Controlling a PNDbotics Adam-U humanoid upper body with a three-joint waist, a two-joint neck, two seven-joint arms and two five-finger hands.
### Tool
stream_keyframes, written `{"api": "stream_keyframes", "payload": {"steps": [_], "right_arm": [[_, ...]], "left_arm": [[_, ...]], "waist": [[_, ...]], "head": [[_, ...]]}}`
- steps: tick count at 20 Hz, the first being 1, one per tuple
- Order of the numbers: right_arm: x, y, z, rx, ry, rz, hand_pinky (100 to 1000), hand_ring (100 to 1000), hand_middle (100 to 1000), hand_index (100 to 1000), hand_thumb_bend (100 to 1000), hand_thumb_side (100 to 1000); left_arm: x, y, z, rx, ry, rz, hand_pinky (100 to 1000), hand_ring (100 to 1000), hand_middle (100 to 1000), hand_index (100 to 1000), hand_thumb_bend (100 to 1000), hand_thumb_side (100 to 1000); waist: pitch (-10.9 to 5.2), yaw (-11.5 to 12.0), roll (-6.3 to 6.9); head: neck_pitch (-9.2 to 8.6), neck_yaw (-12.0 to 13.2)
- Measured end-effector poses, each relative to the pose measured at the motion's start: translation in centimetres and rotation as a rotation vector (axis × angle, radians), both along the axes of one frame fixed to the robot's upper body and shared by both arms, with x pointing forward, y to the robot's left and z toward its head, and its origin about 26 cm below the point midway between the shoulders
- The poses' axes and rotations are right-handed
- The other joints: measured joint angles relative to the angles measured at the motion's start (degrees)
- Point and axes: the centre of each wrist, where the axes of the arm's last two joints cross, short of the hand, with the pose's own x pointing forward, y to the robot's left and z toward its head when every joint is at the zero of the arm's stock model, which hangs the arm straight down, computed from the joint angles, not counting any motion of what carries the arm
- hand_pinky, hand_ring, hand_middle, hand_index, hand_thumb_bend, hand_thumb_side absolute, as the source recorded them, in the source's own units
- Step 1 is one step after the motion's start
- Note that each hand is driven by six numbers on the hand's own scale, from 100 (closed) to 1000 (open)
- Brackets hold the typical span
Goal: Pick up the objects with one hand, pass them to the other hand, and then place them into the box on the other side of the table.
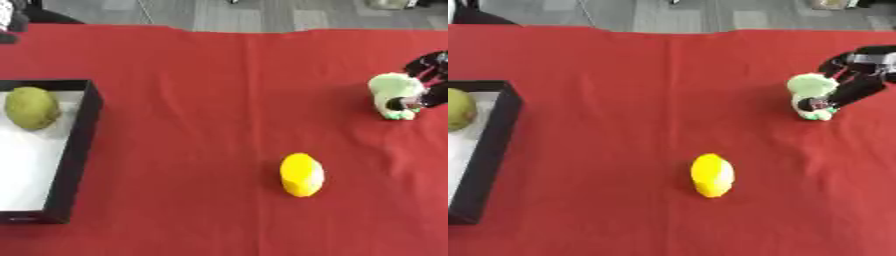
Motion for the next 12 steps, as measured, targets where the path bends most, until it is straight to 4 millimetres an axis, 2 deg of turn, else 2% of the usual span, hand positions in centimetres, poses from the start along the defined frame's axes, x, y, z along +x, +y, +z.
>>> {"api": "stream_keyframes", "payload": {"steps": [7, 12], "right_arm": [[0.43, -0.25, -0.71, -0.037, 0.019, -0.013, 988, 927, 891, 955, 563, 432], [0.84, -0.51, -1.08, -0.056, 0.023, -0.031, 984, 919, 884, 949, 610, 393]], "left_arm": [[0.03, -0.16, 0.06, 0.002, 0.001, 0.0, 796, 730, 600, 715, 100, 714], [0.07, -0.27, 0.32, 0.002, -0.006, -0.003, 798, 730, 599, 713, 100, 712]], "waist": [[0.32, 0.13, 0.01], [0.77, 0.4, 0.01]], "head": [[0.0, -0.03], [0.0, -0.05]]}}
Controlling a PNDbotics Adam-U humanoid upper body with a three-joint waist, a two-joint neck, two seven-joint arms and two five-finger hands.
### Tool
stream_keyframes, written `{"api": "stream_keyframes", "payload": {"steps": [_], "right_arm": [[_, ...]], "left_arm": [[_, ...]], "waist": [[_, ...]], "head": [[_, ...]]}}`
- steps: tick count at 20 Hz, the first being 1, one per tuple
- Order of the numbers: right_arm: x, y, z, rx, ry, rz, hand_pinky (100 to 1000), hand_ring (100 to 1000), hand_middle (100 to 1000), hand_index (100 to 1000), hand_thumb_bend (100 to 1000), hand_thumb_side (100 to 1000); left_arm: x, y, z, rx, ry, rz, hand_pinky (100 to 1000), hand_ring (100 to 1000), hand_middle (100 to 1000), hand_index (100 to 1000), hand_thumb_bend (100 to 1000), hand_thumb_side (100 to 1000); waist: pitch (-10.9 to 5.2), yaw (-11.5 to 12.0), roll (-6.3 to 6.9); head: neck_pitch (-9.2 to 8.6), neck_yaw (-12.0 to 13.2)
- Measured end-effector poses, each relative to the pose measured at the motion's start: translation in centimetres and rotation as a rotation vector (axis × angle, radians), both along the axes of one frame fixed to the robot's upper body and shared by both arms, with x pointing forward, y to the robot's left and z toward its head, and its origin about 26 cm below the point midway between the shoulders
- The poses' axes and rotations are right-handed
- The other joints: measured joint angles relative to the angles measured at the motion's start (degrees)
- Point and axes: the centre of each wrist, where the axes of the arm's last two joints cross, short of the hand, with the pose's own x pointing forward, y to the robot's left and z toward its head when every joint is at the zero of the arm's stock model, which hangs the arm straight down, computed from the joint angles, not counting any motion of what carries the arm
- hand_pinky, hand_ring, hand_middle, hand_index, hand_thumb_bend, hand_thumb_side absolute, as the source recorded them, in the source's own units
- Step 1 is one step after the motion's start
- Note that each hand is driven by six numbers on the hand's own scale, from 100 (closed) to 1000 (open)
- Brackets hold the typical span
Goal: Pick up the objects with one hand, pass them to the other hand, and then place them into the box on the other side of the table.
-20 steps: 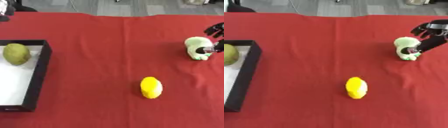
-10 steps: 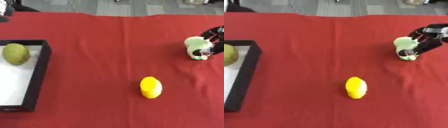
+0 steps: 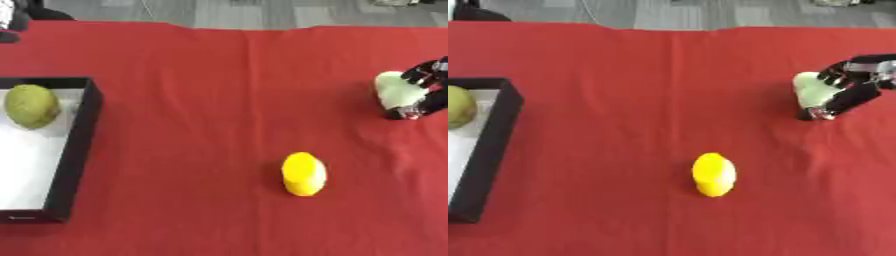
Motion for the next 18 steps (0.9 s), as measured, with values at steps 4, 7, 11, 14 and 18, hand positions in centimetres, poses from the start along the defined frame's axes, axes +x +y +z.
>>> {"api": "stream_keyframes", "payload": {"steps": [4, 7, 11, 14, 18], "right_arm": [[0.2, -0.2, 0.0, -0.001, -0.01, -0.012, 972, 906, 872, 934, 583, 375], [0.3, -0.4, 0.1, 0.006, -0.026, -0.03, 960, 887, 858, 916, 514, 333], [0.4, -0.6, 0.1, 0.012, -0.054, -0.066, 942, 860, 829, 889, 484, 262], [0.5, -0.8, 0.0, 0.022, -0.077, -0.099, 920, 824, 792, 854, 443, 147], [0.6, -1.1, 0.1, 0.037, -0.109, -0.141, 901, 764, 731, 790, 383, 100]], "left_arm": [[0.0, -0.1, 0.2, 0.0, -0.006, -0.003, 803, 732, 600, 714, 100, 713], [0.0, -0.1, 0.2, 0.001, -0.005, -0.005, 805, 734, 600, 715, 100, 710], [0.1, -0.3, 0.3, 0.002, -0.004, -0.013, 807, 734, 600, 715, 100, 717], [0.1, -0.4, 0.3, -0.002, -0.004, -0.018, 808, 735, 600, 716, 100, 718], [0.1, -0.4, 0.3, -0.001, -0.003, -0.022, 809, 732, 600, 717, 100, 720]], "waist": [[0.5, 0.19, -0.02], [0.84, 0.26, -0.02], [1.15, 0.36, -0.02], [1.39, 0.51, -0.02], [1.72, 0.65, -0.02]], "head": [[-0.01, -0.03], [-0.01, -0.16], [-0.03, -0.4], [-0.06, -0.46], [-0.09, -0.53]]}}
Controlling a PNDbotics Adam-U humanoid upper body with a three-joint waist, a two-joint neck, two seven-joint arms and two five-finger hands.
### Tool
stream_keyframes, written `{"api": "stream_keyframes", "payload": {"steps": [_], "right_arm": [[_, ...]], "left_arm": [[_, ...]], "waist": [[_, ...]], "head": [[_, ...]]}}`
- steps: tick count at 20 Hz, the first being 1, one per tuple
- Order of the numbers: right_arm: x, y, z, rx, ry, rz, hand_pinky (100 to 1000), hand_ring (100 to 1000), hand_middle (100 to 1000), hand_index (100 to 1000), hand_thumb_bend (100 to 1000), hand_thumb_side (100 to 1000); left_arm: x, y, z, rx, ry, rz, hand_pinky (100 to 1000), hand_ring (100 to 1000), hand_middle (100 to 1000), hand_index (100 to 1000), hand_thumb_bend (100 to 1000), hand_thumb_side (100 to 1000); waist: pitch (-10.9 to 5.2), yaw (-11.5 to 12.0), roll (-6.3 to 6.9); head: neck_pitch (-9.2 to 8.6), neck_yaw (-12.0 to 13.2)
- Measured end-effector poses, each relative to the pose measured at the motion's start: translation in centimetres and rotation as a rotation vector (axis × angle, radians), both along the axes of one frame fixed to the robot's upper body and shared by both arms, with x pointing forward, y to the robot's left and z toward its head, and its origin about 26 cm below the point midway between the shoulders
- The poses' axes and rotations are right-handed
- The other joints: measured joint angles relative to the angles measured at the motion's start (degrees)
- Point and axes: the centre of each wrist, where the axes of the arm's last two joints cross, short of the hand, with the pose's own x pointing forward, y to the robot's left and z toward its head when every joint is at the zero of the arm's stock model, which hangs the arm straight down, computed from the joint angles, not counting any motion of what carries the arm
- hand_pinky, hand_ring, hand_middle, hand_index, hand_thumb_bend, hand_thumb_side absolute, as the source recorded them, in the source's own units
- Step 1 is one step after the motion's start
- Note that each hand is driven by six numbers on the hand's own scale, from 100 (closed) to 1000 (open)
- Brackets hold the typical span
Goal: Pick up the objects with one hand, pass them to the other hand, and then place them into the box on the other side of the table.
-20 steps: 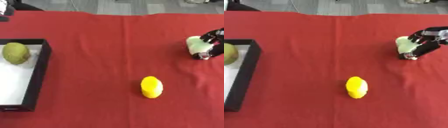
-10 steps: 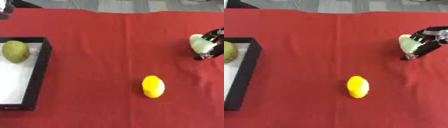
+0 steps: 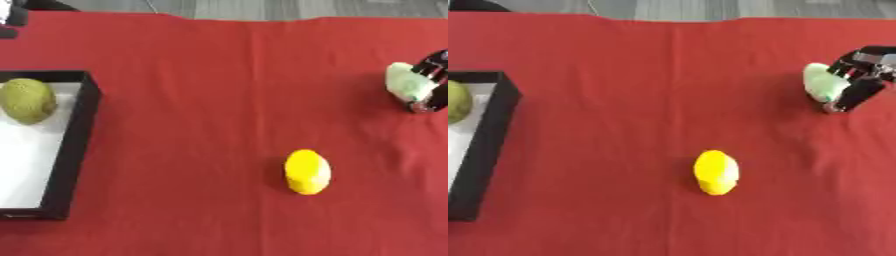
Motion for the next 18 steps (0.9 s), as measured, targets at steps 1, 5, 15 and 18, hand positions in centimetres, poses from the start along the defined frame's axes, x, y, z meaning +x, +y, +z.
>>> {"api": "stream_keyframes", "payload": {"steps": [1, 5, 15, 18], "right_arm": [[0.0, 0.0, 0.0, 0.001, -0.009, -0.006, 899, 756, 723, 783, 373, 100], [0.0, -0.1, -0.2, -0.007, -0.042, -0.021, 879, 706, 671, 736, 332, 100], [-0.2, -0.5, -0.9, -0.051, -0.199, -0.108, 802, 579, 477, 502, 359, 100], [-0.3, -0.6, -1.2, -0.053, -0.236, -0.12, 795, 573, 450, 459, 370, 100]], "left_arm": [[0.0, 0.0, 0.0, 0.0, 0.0, -0.001, 809, 731, 599, 717, 100, 720], [0.0, -0.2, 0.1, 0.003, 0.0, -0.007, 808, 731, 598, 718, 100, 718], [0.0, -0.3, 0.0, 0.012, 0.008, -0.016, 810, 733, 592, 719, 100, 719], [0.0, -0.3, 0.0, 0.013, 0.008, -0.016, 810, 733, 591, 718, 100, 718]], "waist": [[0.11, 0.0, 0.0], [0.32, 0.06, 0.0], [0.82, 0.37, 0.0], [0.82, 0.4, 0.0]], "head": [[-0.01, -0.04], [-0.4, -0.19], [-0.46, -0.38], [-0.46, -0.38]]}}
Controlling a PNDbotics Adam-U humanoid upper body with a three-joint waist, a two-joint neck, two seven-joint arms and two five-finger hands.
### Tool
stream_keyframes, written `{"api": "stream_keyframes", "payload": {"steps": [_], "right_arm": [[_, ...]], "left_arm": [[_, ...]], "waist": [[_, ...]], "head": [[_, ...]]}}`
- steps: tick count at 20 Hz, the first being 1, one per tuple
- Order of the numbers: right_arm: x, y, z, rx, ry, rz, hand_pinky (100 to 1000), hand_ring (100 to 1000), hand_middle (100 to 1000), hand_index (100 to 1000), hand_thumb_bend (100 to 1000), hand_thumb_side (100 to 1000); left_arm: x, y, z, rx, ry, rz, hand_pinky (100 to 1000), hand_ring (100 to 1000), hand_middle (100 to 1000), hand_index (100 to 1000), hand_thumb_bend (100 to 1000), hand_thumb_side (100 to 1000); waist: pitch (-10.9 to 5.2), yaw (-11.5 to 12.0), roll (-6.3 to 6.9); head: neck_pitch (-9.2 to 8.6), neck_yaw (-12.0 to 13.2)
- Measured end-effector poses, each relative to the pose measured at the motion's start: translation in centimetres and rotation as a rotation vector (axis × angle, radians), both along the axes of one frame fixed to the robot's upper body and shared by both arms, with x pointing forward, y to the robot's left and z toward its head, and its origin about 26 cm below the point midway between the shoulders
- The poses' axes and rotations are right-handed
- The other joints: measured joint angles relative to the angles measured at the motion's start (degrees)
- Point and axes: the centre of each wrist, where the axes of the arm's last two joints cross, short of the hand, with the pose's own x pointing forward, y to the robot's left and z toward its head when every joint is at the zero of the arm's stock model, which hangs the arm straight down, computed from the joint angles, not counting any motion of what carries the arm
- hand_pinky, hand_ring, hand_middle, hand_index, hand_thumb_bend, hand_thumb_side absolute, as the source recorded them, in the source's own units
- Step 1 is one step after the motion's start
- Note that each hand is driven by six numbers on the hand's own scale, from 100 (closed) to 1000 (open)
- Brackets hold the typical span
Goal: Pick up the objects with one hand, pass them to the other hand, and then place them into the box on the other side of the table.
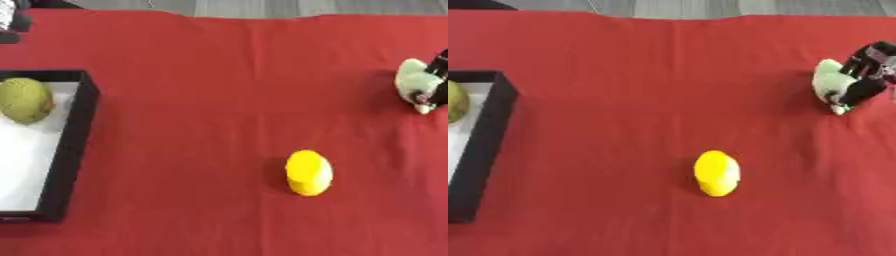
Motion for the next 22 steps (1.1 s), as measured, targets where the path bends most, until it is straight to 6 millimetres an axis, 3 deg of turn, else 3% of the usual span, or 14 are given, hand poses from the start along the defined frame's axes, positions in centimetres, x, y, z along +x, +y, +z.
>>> {"api": "stream_keyframes", "payload": {"steps": [6, 11, 22], "right_arm": [[0.0, 0.0, -0.1, 0.011, -0.043, -0.008, 793, 572, 398, 386, 384, 100], [-0.2, 0.2, 0.2, 0.02, -0.059, -0.004, 799, 579, 397, 379, 385, 100], [-1.6, 1.7, 2.8, 0.039, -0.135, 0.059, 796, 579, 414, 386, 376, 100]], "left_arm": [[0.0, 0.0, 0.0, 0.001, 0.001, 0.0, 810, 734, 588, 717, 100, 714], [0.0, 0.0, 0.0, 0.002, 0.003, -0.001, 810, 735, 587, 717, 100, 712], [0.0, 0.1, -0.3, 0.003, 0.015, 0.004, 810, 735, 585, 713, 100, 704]], "waist": [[0.0, -0.01, 0.0], [0.0, -0.26, 0.0], [-0.06, -1.11, 0.0]], "head": [[0.0, 0.01], [0.0, 0.04], [0.05, 0.55]]}}
